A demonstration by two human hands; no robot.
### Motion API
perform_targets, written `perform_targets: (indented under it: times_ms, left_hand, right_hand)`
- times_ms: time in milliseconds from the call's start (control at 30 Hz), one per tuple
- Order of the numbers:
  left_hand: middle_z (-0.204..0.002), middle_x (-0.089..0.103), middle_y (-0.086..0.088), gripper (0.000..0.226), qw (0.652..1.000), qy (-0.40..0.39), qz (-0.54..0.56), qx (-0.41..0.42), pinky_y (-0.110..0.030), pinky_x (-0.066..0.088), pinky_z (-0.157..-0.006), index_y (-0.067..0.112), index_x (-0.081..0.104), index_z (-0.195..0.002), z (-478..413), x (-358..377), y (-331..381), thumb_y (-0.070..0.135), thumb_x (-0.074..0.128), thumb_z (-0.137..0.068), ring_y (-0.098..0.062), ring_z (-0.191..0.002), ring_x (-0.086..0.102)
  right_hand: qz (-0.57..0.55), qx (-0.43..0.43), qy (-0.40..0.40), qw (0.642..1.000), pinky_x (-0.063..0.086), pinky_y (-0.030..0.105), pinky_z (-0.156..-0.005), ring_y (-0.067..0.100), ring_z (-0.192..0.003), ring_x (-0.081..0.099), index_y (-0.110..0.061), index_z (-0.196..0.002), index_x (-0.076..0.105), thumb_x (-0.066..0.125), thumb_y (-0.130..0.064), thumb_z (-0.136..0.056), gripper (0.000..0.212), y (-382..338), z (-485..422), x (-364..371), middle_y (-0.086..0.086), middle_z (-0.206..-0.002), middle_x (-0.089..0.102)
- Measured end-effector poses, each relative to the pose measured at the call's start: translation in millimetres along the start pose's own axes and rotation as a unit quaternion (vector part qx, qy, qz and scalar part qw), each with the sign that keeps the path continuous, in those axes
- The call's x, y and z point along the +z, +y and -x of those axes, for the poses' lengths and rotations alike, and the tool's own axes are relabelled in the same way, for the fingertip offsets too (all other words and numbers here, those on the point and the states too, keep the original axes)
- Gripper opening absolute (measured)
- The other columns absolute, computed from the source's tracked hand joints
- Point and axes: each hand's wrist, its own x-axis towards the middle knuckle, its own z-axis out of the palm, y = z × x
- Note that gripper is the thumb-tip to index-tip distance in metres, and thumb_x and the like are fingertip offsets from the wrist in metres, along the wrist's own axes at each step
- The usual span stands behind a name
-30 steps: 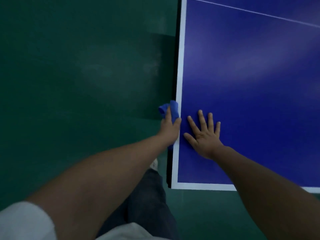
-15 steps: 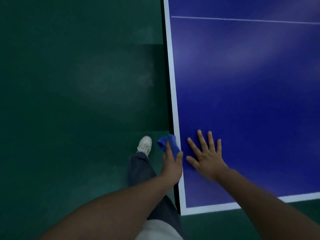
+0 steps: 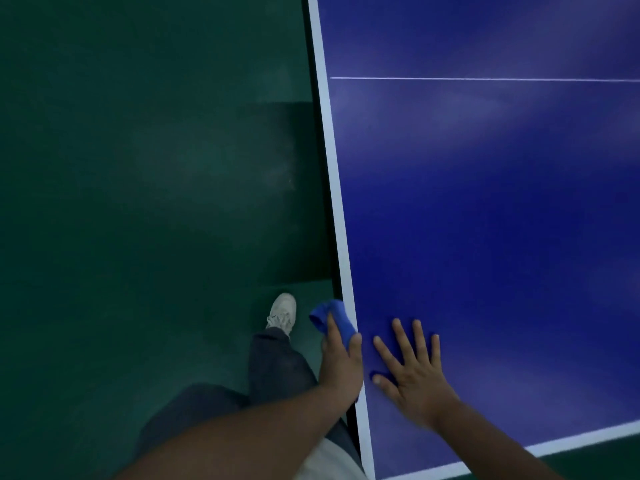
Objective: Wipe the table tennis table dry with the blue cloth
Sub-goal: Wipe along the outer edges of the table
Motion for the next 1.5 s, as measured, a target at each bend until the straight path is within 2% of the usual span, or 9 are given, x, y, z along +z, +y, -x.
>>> perform_targets:
  times_ms: [133,300,400,533,733,900,1067,1233,1500]
  left_hand:
    - [-0.162,0.023,-0.009,0.069,1.0,-0.003,-0.001,0.013,-0.03,0.033,-0.105,0.033,-0.003,-0.159,-44,-18,47,0.038,0.041,-0.106,-0.027,-0.142,0.036]
    - [-0.157,0.03,-0.017,0.07,0.999,0.037,-0.007,0.034,-0.031,0.037,-0.098,0.031,0.0,-0.159,-96,-39,111,0.034,0.044,-0.106,-0.033,-0.135,0.043]
    - [-0.156,0.032,-0.019,0.071,0.998,0.039,-0.014,0.042,-0.03,0.038,-0.093,0.033,-0.002,-0.159,-130,-49,142,0.037,0.044,-0.106,-0.035,-0.131,0.047]
    - [-0.156,0.029,-0.017,0.07,0.998,0.046,-0.001,0.04,-0.04,0.042,-0.101,0.039,-0.003,-0.158,-165,-60,174,0.04,0.043,-0.105,-0.037,-0.129,0.048]
    - [-0.159,0.024,-0.017,0.071,0.998,0.035,-0.011,0.043,-0.042,0.04,-0.103,0.042,-0.007,-0.157,-207,-78,209,0.046,0.04,-0.105,-0.036,-0.135,0.043]
    - [-0.159,0.025,-0.012,0.066,0.996,0.054,0.031,0.062,-0.029,0.034,-0.094,0.04,-0.001,-0.158,-232,-86,245,0.042,0.039,-0.106,-0.031,-0.135,0.043]
    - [-0.16,0.024,-0.014,0.066,0.998,0.039,0.037,0.041,-0.02,0.029,-0.093,0.029,0.005,-0.16,-184,-71,198,0.038,0.042,-0.106,-0.026,-0.139,0.038]
    - [-0.158,0.023,-0.013,0.067,0.999,0.005,0.039,0.032,-0.025,0.035,-0.093,0.037,0.001,-0.158,-193,-76,203,0.038,0.042,-0.105,-0.025,-0.135,0.041]
    - [-0.162,0.018,-0.012,0.065,0.999,0.026,0.013,0.03,-0.038,0.037,-0.105,0.04,-0.002,-0.158,-287,-117,318,0.044,0.037,-0.106,-0.035,-0.137,0.041]
  right_hand:
    - [-0.016,-0.036,0.047,0.998,0.007,0.056,-0.117,0.04,-0.153,0.004,-0.038,-0.16,0.012,0.018,-0.061,-0.105,0.06,-1,-13,-29,0.007,-0.169,0.007]
    - [-0.068,-0.041,0.124,0.989,0.009,0.058,-0.121,0.035,-0.154,-0.003,-0.034,-0.159,0.013,0.019,-0.057,-0.104,0.06,0,-105,-112,0.007,-0.169,0.006]
    - [-0.083,-0.02,0.137,0.987,0.0,0.057,-0.121,0.029,-0.153,-0.014,-0.036,-0.158,0.008,0.012,-0.065,-0.098,0.066,11,-176,-164,0.001,-0.168,-0.007]
    - [-0.081,0.017,0.114,0.99,-0.01,0.057,-0.121,0.028,-0.152,-0.021,-0.044,-0.158,0.0,0.018,-0.063,-0.102,0.062,21,-258,-222,-0.004,-0.167,-0.019]
    - [-0.071,0.051,0.111,0.99,-0.017,0.06,-0.117,0.029,-0.149,-0.028,-0.051,-0.154,-0.008,0.008,-0.066,-0.101,0.058,8,-296,-222,-0.008,-0.165,-0.025]
    - [-0.07,0.068,0.101,0.99,-0.018,0.058,-0.118,0.027,-0.148,-0.031,-0.054,-0.151,-0.011,0.004,-0.067,-0.099,0.056,6,-296,-228,-0.01,-0.164,-0.026]
    - [-0.071,0.061,0.072,0.993,-0.015,0.061,-0.118,0.027,-0.146,-0.036,-0.058,-0.142,-0.027,-0.009,-0.073,-0.09,0.057,10,-293,-231,-0.014,-0.155,-0.041]
    - [-0.069,0.062,0.057,0.994,-0.016,0.06,-0.118,0.026,-0.145,-0.039,-0.057,-0.142,-0.028,-0.022,-0.075,-0.084,0.061,9,-292,-234,-0.015,-0.154,-0.043]
    - [-0.079,0.065,0.057,0.993,-0.024,0.055,-0.116,0.024,-0.144,-0.04,-0.062,-0.135,-0.037,-0.023,-0.077,-0.084,0.055,8,-293,-234,-0.017,-0.153,-0.043]
